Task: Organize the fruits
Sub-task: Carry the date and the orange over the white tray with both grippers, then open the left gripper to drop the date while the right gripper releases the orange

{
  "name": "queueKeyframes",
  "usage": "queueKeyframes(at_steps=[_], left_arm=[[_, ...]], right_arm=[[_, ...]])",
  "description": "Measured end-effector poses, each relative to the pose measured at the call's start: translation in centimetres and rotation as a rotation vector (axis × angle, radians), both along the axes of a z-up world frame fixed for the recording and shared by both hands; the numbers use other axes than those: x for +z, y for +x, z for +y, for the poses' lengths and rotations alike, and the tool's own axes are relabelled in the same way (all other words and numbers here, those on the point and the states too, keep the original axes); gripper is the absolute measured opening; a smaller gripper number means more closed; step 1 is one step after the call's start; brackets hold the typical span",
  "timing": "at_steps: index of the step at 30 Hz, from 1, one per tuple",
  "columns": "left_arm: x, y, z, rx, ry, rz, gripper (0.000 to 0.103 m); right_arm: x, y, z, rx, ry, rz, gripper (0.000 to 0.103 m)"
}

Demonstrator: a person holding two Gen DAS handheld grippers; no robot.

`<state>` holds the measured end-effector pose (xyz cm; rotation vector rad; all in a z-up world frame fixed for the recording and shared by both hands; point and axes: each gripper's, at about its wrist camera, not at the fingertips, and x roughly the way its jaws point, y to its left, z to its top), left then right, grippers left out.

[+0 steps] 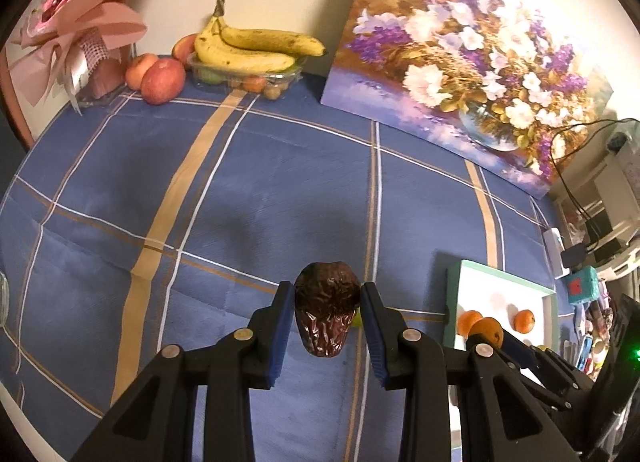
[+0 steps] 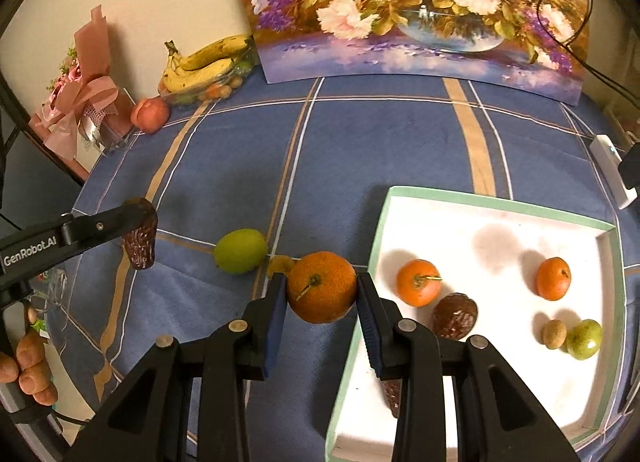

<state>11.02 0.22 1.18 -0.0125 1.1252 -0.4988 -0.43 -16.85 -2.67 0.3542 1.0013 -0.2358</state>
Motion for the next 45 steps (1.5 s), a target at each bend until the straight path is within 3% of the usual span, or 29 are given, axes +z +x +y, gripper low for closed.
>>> queueKeyframes(at_steps=[9,25,45], left_arm=[[0.4,-2.0,-2.4,-0.057,0.018,-0.025,0.036],[1.2,-7.4,-9.1,-0.267,0.028,-0.049,0.036],[-2.1,-11.8,-13.0,-0.414,0.101,0.029,0.036]], right_arm=[[0.3,-1.9,-3.2,-0.084,-0.005,0.010,0.036],[1.6,-8.1,-11.7,-0.309,0.006,-0.006,0.036],[2.3,-9.8,-12.4,-0.327,0.004,-0.022,0.037]])
